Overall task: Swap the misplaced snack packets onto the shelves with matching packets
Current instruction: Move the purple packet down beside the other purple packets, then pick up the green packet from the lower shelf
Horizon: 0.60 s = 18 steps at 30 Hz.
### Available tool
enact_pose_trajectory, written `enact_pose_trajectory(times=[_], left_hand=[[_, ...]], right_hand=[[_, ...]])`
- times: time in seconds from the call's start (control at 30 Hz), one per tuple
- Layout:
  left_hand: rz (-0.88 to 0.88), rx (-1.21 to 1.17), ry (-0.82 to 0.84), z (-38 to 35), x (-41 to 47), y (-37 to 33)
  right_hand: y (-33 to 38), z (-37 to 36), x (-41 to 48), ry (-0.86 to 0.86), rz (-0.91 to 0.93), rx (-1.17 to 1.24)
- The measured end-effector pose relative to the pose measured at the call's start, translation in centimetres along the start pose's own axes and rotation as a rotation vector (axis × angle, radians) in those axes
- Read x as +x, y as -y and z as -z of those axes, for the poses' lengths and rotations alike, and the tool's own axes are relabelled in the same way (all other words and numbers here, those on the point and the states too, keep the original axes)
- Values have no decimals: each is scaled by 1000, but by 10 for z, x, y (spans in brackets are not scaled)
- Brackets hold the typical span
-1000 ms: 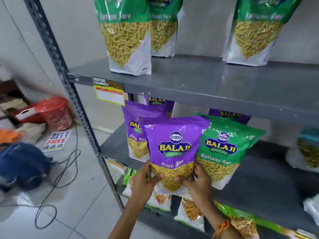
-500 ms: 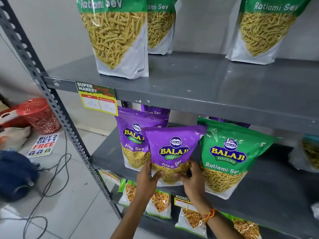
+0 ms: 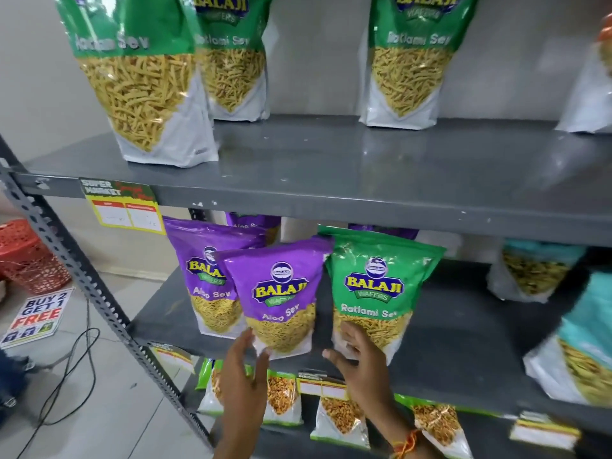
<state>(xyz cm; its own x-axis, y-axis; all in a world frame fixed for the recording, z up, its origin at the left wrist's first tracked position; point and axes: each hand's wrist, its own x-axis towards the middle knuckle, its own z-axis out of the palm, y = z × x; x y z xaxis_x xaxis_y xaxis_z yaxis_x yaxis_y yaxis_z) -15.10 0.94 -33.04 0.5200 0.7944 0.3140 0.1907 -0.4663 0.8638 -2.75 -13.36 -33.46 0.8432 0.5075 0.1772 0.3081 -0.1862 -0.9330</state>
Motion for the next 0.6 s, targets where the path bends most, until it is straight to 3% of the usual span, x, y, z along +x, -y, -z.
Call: enact_pose_trajectory(times=[0.17, 0.33, 0.47, 0.6], left_hand=[[-77, 26, 397, -48, -24, -25], [29, 5, 522, -100, 9, -40], [91, 5, 607, -120, 29, -39], [101, -89, 704, -124, 35, -35]], right_hand=[[-4, 57, -8, -215, -14, -2], [-12, 86, -1, -434, -96, -44], [-31, 96, 16, -288, -274, -18], [-40, 95, 30, -116, -288, 50]])
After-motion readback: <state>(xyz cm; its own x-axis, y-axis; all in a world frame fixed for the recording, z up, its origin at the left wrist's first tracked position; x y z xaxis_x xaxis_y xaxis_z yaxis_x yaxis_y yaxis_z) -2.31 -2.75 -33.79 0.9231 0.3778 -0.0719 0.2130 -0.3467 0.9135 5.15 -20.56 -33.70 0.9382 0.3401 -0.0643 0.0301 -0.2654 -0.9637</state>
